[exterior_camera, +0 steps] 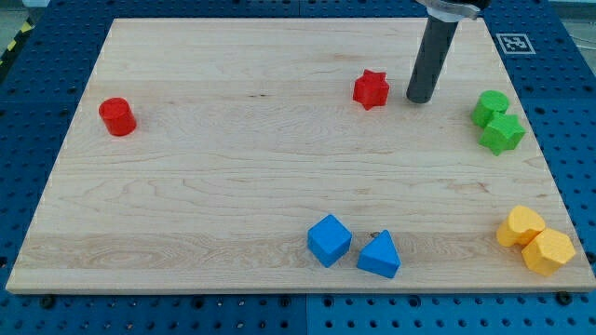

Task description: Push the red star to the center of the board

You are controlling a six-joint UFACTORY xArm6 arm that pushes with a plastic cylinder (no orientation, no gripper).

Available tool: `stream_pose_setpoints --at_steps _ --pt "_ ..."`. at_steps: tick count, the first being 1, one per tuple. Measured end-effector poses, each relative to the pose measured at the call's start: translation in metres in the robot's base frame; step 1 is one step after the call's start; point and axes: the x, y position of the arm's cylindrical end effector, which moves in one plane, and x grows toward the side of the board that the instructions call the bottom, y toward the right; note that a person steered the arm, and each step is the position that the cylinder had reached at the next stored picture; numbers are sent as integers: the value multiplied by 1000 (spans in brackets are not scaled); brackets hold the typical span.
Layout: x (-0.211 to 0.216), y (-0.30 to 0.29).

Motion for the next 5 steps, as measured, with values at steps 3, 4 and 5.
stream_pose_setpoints --at_steps 3,4,5 --pt "0 -30" --pt "0 -51" --pt "0 -70"
